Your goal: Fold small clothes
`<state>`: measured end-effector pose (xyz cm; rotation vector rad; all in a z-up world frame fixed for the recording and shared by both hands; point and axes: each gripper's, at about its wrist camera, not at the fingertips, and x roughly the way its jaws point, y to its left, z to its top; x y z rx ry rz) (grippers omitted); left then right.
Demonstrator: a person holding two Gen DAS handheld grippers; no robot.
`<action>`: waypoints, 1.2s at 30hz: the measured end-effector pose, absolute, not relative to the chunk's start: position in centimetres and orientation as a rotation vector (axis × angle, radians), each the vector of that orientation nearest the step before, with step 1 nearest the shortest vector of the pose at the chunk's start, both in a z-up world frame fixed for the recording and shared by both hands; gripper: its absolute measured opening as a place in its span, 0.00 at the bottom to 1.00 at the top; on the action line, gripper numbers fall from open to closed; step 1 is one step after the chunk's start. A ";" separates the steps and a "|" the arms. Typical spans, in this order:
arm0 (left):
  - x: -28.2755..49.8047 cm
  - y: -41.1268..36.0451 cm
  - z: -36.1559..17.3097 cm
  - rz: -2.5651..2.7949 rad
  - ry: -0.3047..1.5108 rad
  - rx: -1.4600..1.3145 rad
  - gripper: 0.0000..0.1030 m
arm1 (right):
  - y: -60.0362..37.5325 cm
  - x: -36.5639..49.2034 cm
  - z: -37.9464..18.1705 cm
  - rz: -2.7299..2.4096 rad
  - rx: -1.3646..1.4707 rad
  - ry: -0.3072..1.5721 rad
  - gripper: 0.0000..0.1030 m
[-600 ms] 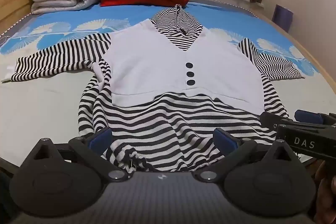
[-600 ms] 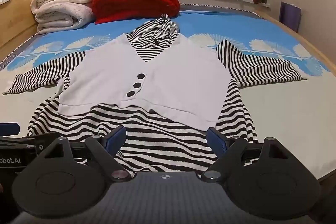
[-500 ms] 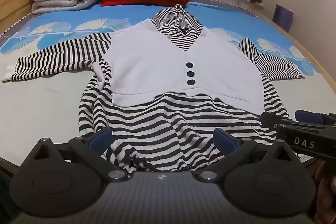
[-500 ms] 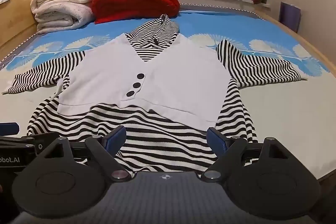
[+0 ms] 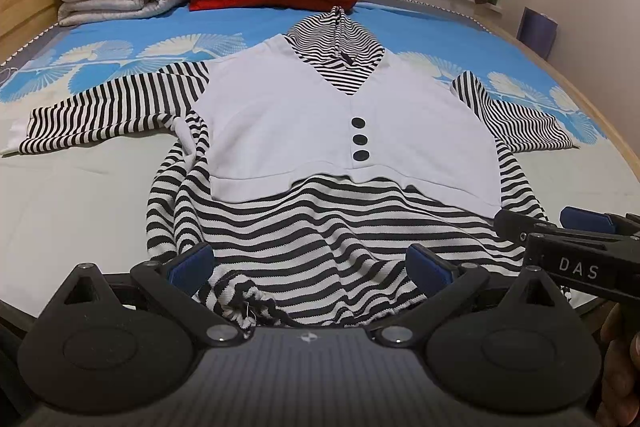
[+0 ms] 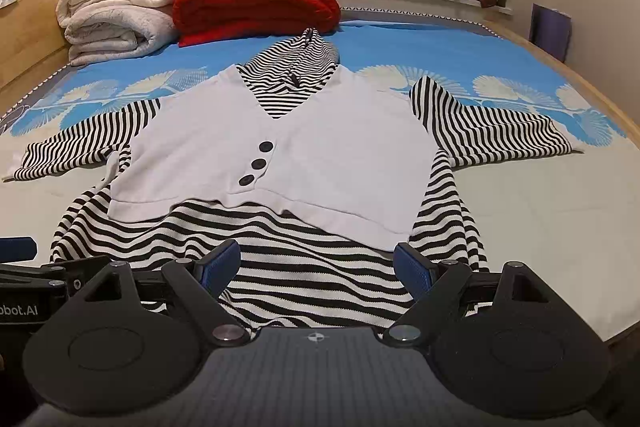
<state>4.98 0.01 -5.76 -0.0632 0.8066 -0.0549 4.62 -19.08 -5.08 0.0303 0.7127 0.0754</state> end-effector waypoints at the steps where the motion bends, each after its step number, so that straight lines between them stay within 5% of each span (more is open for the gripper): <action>1: 5.0 0.0 -5.8 -0.055 0.807 -0.063 0.99 | -19.1 4.6 -5.1 0.077 0.031 0.710 0.82; 32: 5.0 -0.1 -5.0 -0.065 0.795 -0.071 0.99 | -19.2 4.6 -4.9 0.075 0.031 0.707 0.82; 36: 6.0 1.0 -2.3 -0.071 0.714 -0.067 0.86 | -19.8 4.4 -3.9 0.046 0.038 0.663 0.82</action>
